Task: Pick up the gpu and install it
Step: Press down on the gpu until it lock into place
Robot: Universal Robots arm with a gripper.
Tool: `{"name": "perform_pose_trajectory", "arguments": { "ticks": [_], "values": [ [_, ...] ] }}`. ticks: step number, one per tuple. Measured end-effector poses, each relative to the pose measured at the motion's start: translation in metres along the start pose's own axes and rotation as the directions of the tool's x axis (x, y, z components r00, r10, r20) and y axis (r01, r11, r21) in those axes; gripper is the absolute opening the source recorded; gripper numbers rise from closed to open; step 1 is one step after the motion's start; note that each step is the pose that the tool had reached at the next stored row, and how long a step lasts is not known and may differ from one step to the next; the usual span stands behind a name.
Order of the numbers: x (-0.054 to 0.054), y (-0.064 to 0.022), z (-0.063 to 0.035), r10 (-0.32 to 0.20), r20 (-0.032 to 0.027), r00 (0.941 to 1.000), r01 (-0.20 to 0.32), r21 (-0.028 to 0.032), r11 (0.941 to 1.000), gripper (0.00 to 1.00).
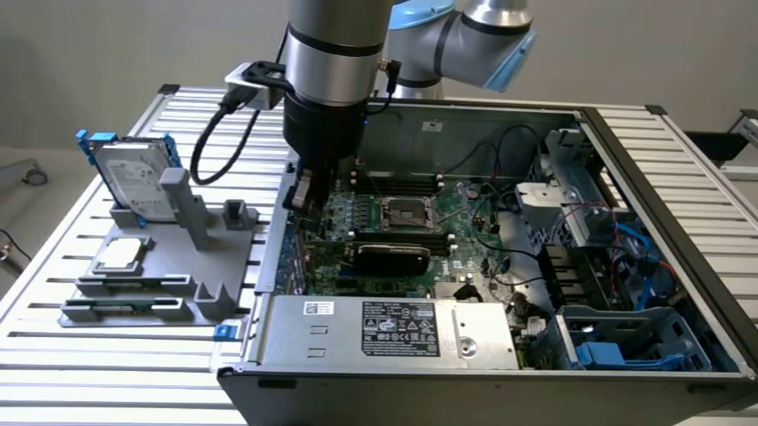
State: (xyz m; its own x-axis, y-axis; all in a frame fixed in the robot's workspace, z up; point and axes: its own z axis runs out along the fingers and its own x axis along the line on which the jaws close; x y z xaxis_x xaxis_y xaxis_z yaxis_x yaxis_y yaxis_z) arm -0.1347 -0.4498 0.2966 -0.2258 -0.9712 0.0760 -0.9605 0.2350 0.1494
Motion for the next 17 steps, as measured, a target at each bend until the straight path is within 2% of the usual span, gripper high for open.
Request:
{"name": "perform_pose_trajectory", "arguments": {
  "ticks": [10,17],
  "values": [
    [-0.0011,0.0008,-0.0030,0.020,-0.0090,0.9998,-0.020,-0.0056,0.9998,0.11],
    [-0.0027,0.0012,-0.0031,0.038,-0.0147,0.9992,-0.038,-0.0053,0.9992,0.11]
  ]
}}
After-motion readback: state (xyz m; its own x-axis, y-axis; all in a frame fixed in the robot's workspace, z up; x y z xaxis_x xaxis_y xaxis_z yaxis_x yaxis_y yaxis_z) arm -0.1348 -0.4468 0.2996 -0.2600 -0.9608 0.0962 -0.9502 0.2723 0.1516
